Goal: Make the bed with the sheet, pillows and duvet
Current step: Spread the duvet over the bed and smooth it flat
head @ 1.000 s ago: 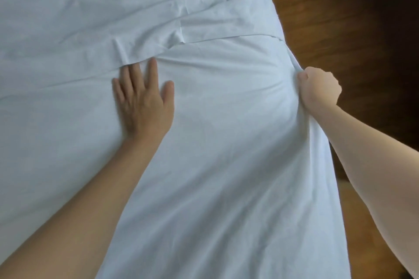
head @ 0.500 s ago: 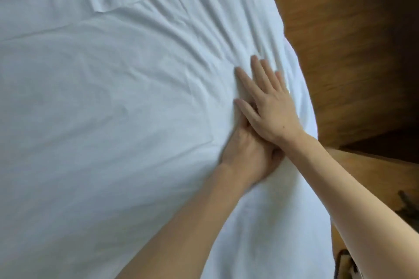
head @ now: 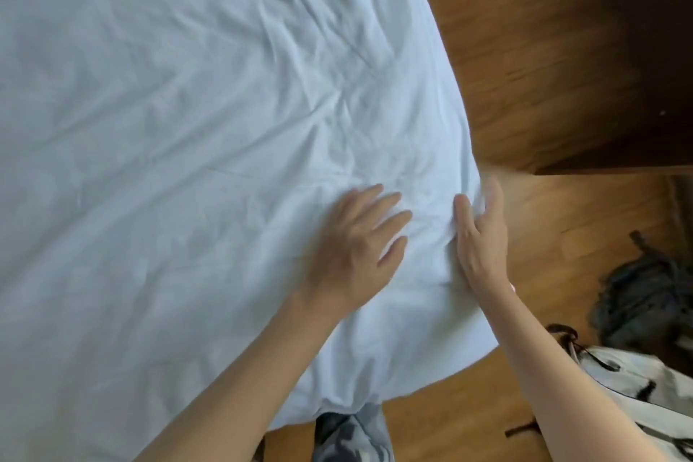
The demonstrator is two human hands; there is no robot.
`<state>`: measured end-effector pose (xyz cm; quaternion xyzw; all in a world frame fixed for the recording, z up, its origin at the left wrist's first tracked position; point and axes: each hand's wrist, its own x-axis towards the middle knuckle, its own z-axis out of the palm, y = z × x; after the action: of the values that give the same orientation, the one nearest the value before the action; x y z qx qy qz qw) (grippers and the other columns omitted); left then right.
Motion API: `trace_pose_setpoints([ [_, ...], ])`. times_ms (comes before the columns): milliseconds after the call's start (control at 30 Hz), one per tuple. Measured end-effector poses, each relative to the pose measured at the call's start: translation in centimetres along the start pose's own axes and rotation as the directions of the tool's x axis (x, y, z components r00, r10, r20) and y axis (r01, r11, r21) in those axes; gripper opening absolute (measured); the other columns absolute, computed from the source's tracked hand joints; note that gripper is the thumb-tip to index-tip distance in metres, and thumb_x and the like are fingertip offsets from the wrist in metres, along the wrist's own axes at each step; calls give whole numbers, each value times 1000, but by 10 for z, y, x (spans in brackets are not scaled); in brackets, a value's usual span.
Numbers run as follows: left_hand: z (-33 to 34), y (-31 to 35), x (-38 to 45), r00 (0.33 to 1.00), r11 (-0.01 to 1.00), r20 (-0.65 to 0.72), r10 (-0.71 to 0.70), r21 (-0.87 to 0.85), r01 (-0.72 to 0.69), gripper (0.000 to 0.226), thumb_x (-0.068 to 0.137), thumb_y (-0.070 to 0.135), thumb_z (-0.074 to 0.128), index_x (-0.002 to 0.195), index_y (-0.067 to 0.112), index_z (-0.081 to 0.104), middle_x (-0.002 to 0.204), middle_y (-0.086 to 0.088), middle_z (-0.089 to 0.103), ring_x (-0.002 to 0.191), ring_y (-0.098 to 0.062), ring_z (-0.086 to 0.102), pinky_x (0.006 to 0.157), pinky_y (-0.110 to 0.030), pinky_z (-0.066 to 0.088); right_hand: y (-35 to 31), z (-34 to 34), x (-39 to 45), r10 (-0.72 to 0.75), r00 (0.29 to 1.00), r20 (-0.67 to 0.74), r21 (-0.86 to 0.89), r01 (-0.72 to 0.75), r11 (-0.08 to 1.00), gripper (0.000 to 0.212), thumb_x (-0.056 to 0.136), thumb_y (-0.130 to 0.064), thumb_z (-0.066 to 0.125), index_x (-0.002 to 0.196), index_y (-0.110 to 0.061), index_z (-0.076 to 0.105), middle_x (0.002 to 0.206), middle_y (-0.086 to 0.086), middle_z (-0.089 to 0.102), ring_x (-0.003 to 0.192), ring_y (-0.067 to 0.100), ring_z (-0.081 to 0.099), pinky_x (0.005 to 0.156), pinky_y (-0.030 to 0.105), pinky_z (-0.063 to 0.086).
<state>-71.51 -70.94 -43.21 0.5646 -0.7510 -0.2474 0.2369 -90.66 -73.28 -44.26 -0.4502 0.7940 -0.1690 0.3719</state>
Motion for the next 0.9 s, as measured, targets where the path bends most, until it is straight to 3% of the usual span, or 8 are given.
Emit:
trace_pose_setpoints([
  [200,-8,-8,-50,998,990,33,-50,136,45,36,89,15,51,121,7,63,136,-16,54,129,-34,46,111,-50,31,29,-25,-3,197,980,-16,11,-197,980,37,95,-33,50,61,-19,44,55,-9,41,55,10,38,55,27,29],
  [300,-4,-5,-48,994,982,42,-97,168,89,40,88,16,49,126,6,59,139,-17,51,131,-35,43,113,-50,28,31,-31,-1,95,992,-78,-105,-103,989,36,97,-26,46,65,-9,44,58,-2,43,56,12,37,52,28,29],
  [400,3,3,-40,988,972,7,-152,184,148,43,88,18,48,128,5,57,139,-18,50,132,-35,42,114,-49,26,31,-38,-2,95,985,-141,59,-88,994,33,98,-23,40,66,-16,35,61,-7,36,55,7,31,51,23,27],
  [467,10,7,-35,985,964,2,-174,205,169,46,87,20,47,130,5,55,142,-19,47,133,-35,40,115,-48,24,53,-38,6,172,985,3,131,-171,977,33,95,-28,43,66,-22,29,63,-11,31,55,3,28,52,21,26],
  [567,20,10,-30,982,951,1,-189,251,183,50,85,20,47,132,5,54,145,-21,43,134,-34,38,116,-47,21,97,-39,17,305,907,292,15,-323,946,25,80,-52,60,96,-32,60,96,-17,61,83,3,56,75,28,47],
  [667,29,9,-28,984,929,-4,-180,327,171,51,83,19,48,132,6,53,146,-21,42,136,-34,38,116,-46,19,87,-43,14,286,879,381,3,-311,950,41,79,-34,56,107,-6,63,98,9,68,85,17,63,78,39,50],
  [733,33,9,-29,985,918,-4,-174,361,164,51,83,18,48,133,5,51,147,-21,40,137,-34,37,116,-45,18,79,-43,11,204,914,352,2,-219,976,32,80,-25,51,86,6,55,75,14,57,68,17,49,65,33,38],
  [900,40,20,-19,983,929,-18,-185,324,181,56,82,16,48,137,5,45,149,-21,37,138,-33,31,115,-46,20,79,-47,2,30,998,-51,-157,-38,987,33,92,-20,44,61,-13,34,52,-3,34,51,14,28,50,31,22],
])
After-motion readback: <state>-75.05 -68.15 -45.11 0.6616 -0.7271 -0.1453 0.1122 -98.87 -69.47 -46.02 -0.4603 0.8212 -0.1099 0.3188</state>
